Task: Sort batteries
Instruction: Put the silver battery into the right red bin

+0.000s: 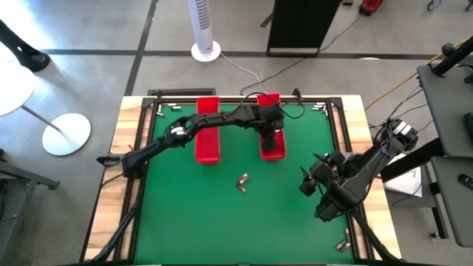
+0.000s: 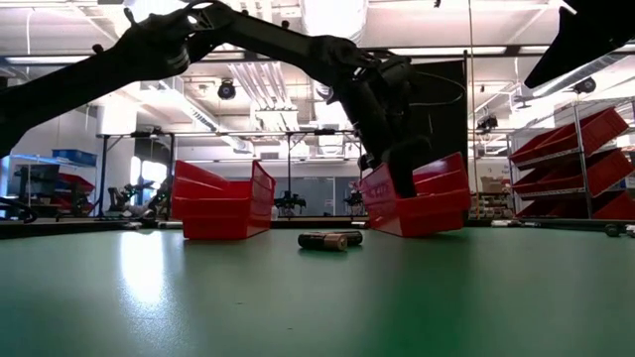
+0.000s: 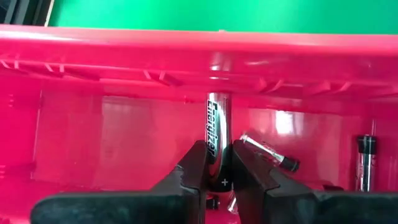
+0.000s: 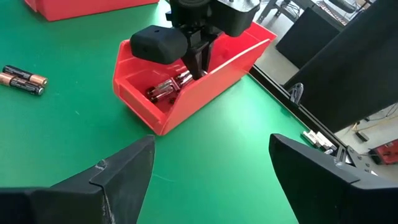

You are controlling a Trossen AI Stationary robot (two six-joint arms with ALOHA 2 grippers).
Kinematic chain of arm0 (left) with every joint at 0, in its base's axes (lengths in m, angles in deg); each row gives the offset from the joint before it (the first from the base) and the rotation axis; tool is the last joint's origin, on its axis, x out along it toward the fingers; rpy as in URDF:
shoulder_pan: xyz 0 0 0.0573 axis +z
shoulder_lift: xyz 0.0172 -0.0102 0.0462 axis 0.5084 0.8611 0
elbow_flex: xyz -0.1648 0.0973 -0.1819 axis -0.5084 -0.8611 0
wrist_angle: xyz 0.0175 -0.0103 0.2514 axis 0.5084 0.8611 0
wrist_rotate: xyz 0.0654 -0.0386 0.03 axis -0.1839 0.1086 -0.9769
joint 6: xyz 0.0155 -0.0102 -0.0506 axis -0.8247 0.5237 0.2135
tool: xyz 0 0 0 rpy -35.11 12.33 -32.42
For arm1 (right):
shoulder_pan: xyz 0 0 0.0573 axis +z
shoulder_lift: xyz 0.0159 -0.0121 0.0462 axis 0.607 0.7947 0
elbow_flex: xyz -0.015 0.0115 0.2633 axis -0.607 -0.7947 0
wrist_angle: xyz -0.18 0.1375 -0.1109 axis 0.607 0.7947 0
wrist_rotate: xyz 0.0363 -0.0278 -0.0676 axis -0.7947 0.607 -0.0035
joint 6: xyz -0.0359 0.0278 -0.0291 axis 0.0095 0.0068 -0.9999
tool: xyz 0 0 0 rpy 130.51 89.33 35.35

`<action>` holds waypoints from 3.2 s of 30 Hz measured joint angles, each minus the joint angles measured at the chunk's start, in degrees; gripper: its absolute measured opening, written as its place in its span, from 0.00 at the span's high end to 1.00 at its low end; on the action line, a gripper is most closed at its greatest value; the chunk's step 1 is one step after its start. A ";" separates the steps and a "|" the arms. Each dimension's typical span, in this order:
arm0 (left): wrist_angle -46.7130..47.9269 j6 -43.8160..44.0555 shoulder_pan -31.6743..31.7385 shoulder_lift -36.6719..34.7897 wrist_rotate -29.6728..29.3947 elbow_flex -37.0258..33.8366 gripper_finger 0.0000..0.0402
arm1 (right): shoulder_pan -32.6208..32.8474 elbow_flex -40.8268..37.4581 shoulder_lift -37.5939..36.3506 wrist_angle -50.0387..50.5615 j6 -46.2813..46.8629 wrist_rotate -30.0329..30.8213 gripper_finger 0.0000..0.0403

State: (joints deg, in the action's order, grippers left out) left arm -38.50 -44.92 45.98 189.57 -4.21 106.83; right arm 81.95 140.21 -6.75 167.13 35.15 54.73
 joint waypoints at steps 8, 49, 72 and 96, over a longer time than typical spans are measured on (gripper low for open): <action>0.03 1.39 0.00 0.00 0.02 0.00 0.87 | 0.00 -0.02 0.00 -0.03 -0.04 0.00 0.28; -5.69 9.60 -2.09 -11.97 0.00 0.13 0.82 | 0.02 -0.07 0.00 -0.70 -0.07 -1.48 0.24; 25.23 15.24 -11.13 -27.92 -13.81 -0.76 0.82 | 0.31 -0.11 0.02 -9.72 -4.25 -5.07 0.24; 34.95 35.49 -16.31 -49.90 -34.42 -20.80 0.82 | 0.31 -0.17 0.74 -12.76 -6.74 -5.07 0.23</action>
State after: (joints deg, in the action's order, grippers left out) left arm -3.55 -9.42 29.67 139.67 -38.63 86.02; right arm 82.25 140.04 -6.00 154.37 28.41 49.65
